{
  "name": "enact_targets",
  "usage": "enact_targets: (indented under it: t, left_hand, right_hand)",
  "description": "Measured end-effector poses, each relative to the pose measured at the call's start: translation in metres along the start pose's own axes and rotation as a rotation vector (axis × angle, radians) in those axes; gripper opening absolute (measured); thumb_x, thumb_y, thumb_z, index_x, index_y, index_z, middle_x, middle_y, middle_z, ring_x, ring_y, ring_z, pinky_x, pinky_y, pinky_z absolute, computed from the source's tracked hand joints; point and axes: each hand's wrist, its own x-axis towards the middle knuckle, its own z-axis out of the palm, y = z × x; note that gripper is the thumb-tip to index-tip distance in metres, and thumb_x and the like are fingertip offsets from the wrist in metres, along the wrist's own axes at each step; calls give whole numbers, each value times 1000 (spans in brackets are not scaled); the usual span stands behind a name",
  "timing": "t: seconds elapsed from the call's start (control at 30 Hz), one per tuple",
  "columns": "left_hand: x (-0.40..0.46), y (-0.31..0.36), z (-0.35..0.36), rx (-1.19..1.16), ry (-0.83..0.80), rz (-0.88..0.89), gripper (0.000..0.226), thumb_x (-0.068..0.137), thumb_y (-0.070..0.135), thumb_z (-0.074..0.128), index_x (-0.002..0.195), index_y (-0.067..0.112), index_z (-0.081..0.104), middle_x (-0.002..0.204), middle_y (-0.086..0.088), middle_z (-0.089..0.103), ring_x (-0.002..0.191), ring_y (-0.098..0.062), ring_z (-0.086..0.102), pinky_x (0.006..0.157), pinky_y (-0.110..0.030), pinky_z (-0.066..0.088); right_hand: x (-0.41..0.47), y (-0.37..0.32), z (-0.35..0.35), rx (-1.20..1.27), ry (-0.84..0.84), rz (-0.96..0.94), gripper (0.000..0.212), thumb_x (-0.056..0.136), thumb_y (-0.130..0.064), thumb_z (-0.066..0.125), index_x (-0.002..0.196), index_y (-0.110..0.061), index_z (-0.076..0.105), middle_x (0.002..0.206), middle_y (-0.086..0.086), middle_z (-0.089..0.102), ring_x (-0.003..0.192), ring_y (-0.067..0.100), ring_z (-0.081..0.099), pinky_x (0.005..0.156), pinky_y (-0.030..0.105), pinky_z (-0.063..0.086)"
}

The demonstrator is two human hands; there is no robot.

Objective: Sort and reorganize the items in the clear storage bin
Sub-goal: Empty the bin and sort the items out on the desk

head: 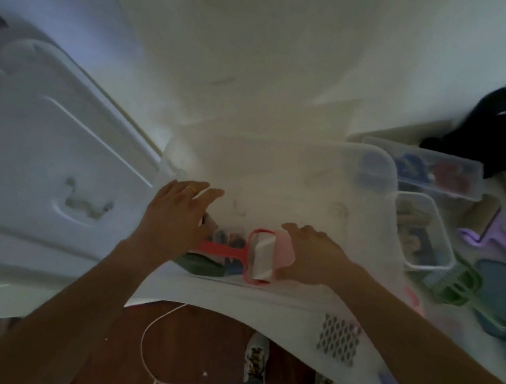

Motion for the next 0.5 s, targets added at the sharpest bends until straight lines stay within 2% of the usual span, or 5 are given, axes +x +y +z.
enact_targets:
  t: [0.1, 0.17, 0.27, 0.33, 0.5]
  left_hand:
    - [-2, -22, 11, -40, -24, 25, 60, 78, 35, 79, 133, 22, 59, 132, -10, 63, 121, -29, 60, 107, -45, 43]
    - [-1, -33, 17, -63, -73, 21, 61, 77, 37, 80, 133, 23, 59, 136, -8, 61, 124, -28, 58, 108, -44, 43]
    - [-1, -45, 23, -110, -80, 12, 57, 80, 31, 77, 134, 25, 57, 139, -6, 58, 127, -26, 55, 108, -40, 43]
    - [-2, -49, 23, -154, -62, 9, 54, 83, 26, 74, 134, 24, 57, 140, -6, 57, 128, -26, 53, 106, -39, 44]
    - [-2, -55, 20, -241, -33, 2, 54, 85, 17, 72, 136, 22, 55, 139, -6, 57, 127, -26, 52, 102, -37, 46]
  right_hand:
    - [38, -22, 17, -137, -34, 15, 127, 53, -75, 74, 153, -33, 6, 146, 9, 36, 131, 37, 37, 103, 50, 42]
    - [52, -37, 27, -209, -16, 8, 126, 52, -75, 73, 151, -33, 9, 142, 9, 36, 130, 37, 38, 100, 51, 43]
    - [63, -56, 39, -219, 72, -4, 81, 65, -52, 74, 129, -22, 36, 122, 7, 49, 110, 31, 52, 81, 40, 48]
    - [68, -55, 33, -116, 187, 34, 49, 74, -31, 71, 112, -18, 44, 107, 6, 56, 98, 30, 60, 70, 33, 43]
    - [30, -23, -12, 225, 542, 208, 23, 75, -31, 69, 91, -25, 53, 85, 6, 68, 82, 30, 64, 67, 31, 45]
